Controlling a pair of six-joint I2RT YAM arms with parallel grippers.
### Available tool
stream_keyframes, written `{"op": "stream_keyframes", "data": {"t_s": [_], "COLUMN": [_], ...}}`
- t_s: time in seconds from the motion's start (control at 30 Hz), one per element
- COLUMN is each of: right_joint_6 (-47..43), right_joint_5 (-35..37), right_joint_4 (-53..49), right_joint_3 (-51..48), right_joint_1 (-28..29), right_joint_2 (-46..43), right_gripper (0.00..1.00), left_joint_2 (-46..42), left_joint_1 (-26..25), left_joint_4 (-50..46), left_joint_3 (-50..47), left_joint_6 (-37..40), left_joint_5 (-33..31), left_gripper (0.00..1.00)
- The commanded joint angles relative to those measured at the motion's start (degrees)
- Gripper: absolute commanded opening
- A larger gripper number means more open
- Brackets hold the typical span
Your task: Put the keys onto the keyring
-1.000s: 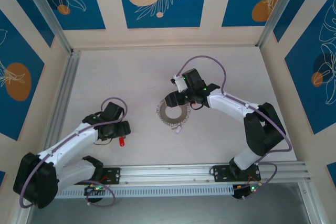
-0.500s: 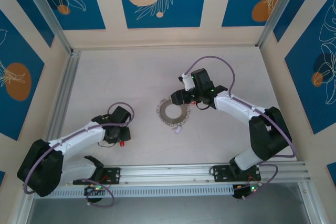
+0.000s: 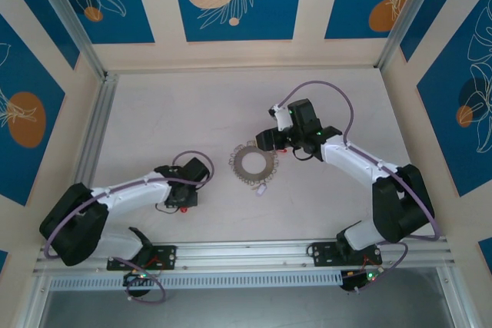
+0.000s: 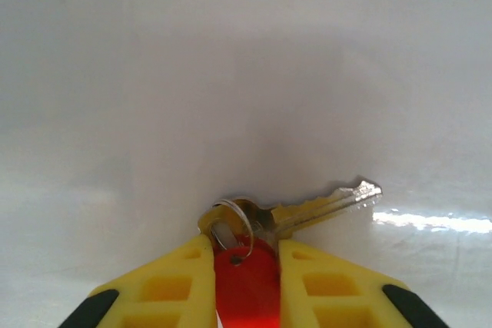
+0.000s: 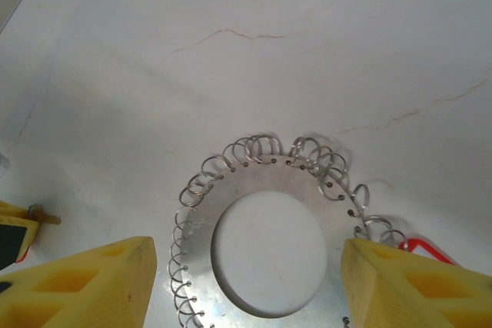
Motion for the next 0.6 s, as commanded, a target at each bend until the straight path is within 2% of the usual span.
{"op": "stream_keyframes", "data": {"t_s": [0.0, 0.17, 0.37, 0.47, 0.57], "right_joint_6": [0.66, 1.6, 2.93, 3.35, 3.5], "right_joint_5": [-1.37, -2.78, -3.75, -3.94, -4.32], "right_joint_4": [0.78, 1.75, 2.79, 3.55, 3.08], "right_joint_3": [-1.36, -3.07, -5.43, -6.49, -6.4], "right_joint_1": [-1.63, -5.36, -9.05, -10.04, -10.54], "right_joint_2": [-2.3, -4.2, -7.41, -8.19, -7.44], "right_gripper": [0.65, 0.65, 0.64, 0.64, 0.64], "left_joint_2": [3.79, 8.4, 14.48, 16.82, 18.02], "left_joint_1": [-5.34, -10.84, -16.05, -17.44, -17.6], "left_joint_4": [7.0, 9.29, 12.36, 13.34, 14.12], "left_joint_3": [1.76, 7.43, 14.89, 17.94, 18.7], "left_joint_6": [-1.73, -1.46, -0.05, 0.8, 0.85], "left_joint_5": [9.15, 12.23, 16.76, 18.48, 18.77], "left_gripper": [0.14, 0.06, 0.02, 0.03, 0.09]}}
